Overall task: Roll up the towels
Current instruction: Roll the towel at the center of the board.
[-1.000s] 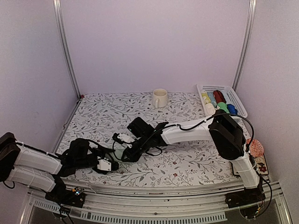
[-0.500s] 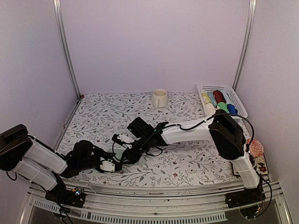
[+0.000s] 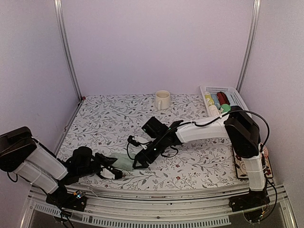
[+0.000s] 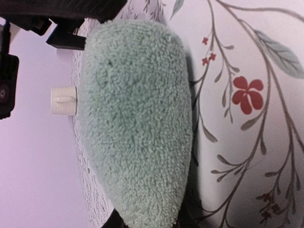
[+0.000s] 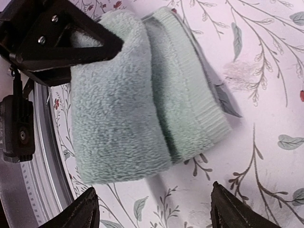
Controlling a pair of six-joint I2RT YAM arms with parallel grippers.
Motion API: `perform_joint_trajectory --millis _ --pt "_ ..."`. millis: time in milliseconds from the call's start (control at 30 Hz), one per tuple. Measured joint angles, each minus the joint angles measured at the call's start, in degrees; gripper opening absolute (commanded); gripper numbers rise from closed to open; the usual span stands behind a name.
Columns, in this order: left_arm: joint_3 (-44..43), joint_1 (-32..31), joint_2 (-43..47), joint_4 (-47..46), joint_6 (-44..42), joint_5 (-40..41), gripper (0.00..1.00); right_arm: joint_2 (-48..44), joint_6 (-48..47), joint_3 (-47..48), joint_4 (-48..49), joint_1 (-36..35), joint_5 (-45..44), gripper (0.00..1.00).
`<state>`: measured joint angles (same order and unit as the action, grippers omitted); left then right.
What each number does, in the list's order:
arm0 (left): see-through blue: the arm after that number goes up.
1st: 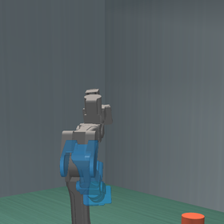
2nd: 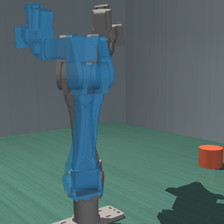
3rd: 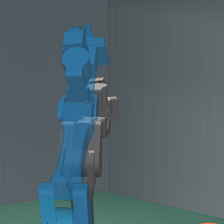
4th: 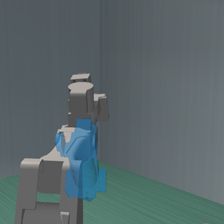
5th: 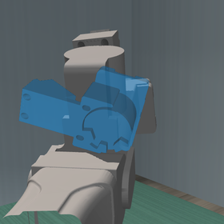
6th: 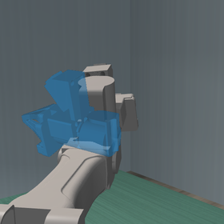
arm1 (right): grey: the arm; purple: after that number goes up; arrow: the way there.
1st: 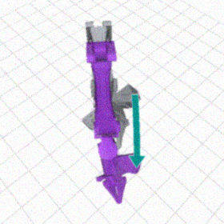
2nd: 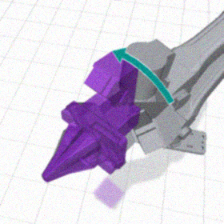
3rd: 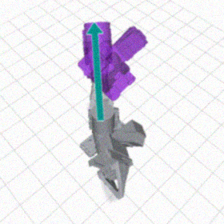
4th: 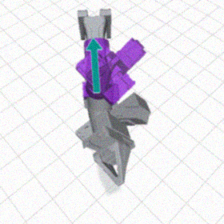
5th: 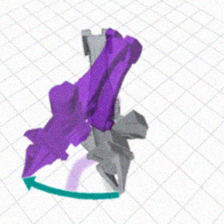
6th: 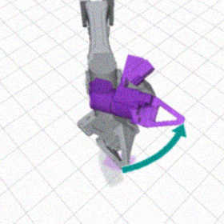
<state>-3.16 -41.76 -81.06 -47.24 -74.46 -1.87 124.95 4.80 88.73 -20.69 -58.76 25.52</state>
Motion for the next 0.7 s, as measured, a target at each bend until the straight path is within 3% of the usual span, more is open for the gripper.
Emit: perform_joint_trajectory --millis 400,700 --pt "2.6 -6.58 -1.99 -7.48 -4.48 -2.78 0.01 1.42 0.87 2.93 -0.74 2.47 4.85 0.91" --pt "2.6 -8.57 -5.07 -11.47 -5.44 -2.16 0.02 5.29 1.46 4.35 1.6 2.69 13.46 0.9"
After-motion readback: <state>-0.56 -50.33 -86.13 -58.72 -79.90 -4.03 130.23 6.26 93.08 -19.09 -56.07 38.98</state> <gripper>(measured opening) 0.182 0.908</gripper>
